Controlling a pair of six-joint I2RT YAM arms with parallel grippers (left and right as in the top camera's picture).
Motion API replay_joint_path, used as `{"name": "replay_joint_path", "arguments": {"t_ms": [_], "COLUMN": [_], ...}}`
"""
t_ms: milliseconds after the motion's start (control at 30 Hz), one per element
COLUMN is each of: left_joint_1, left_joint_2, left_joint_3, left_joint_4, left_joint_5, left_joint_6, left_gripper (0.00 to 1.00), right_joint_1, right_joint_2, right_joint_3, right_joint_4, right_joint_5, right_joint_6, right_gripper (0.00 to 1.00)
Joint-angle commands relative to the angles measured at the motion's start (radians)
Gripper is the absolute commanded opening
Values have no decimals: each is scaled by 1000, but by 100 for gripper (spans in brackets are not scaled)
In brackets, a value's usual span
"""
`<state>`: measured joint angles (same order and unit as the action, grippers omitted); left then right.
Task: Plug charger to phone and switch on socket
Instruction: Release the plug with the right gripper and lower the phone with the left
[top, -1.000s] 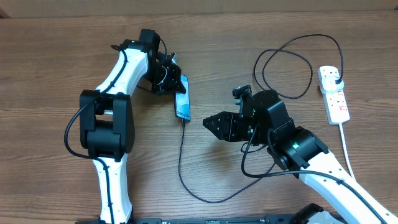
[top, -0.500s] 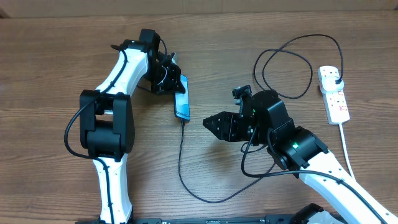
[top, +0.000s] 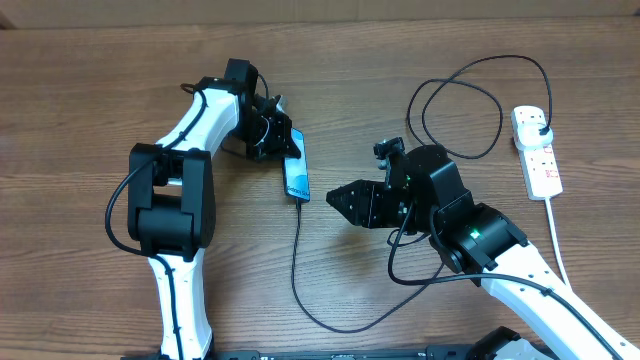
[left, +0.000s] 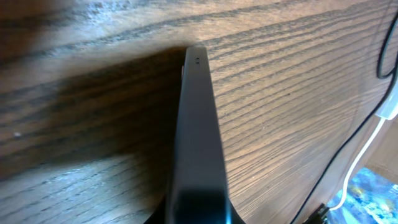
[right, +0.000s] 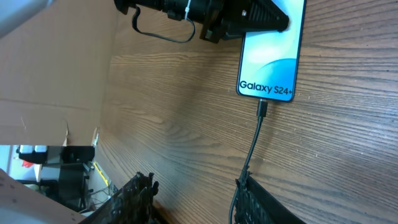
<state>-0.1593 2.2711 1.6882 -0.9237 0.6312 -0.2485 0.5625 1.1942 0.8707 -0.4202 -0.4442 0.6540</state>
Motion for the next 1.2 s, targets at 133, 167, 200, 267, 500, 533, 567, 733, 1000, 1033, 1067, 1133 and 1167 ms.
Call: {"name": "replay_joint_path", "arguments": {"t_ms": [133, 167, 200, 267, 500, 533, 567, 733, 1000, 1033, 1067, 1133, 1167], "left_joint_1": [-5, -5, -5, -5, -5, -5, -5, -5, -5, -5, -5, -5, -5], "left_joint_2": [-2, -2, -2, -2, -2, -2, -2, -2, -2, -2, -2, -2, -2], "left_joint_3": [-63, -63, -63, -63, -63, -63, -63, -63, -63, -63, -63, -63, -63], "left_joint_4": [25, 26, 28, 29, 28, 28, 28, 27, 26, 26, 26, 23, 19], "left_joint_5": [-40, -41, -46, -67, -109, -118, -129, -190, -251, -255, -264, -285, -295], "left_joint_6": [-14, -14, -14, -14, -14, -14, -14, -14, -13, -13, -13, -13, -13], "left_gripper": [4, 5, 7, 12, 23, 23, 23, 29, 33, 33, 33, 35, 36], "right_joint_1": [-2, -2, -2, -2, -2, -2, -2, -2, -2, -2, -2, -2, -2], "right_joint_2": [1, 1, 1, 1, 1, 1, 1, 1, 1, 1, 1, 1, 1], "right_joint_3": [5, 5, 5, 5, 5, 5, 5, 5, 5, 5, 5, 5, 5], "right_joint_4": [2, 3, 2, 2, 2, 2, 2, 2, 2, 2, 2, 2, 2], "right_joint_5": [11, 11, 11, 11, 11, 11, 11, 11, 11, 11, 11, 10, 10], "right_joint_6": [-8, -8, -8, -8, -8, -8, -8, -8, -8, -8, -8, -8, -8], "right_gripper": [45, 45, 45, 45, 45, 45, 45, 45, 45, 45, 45, 45, 45]}}
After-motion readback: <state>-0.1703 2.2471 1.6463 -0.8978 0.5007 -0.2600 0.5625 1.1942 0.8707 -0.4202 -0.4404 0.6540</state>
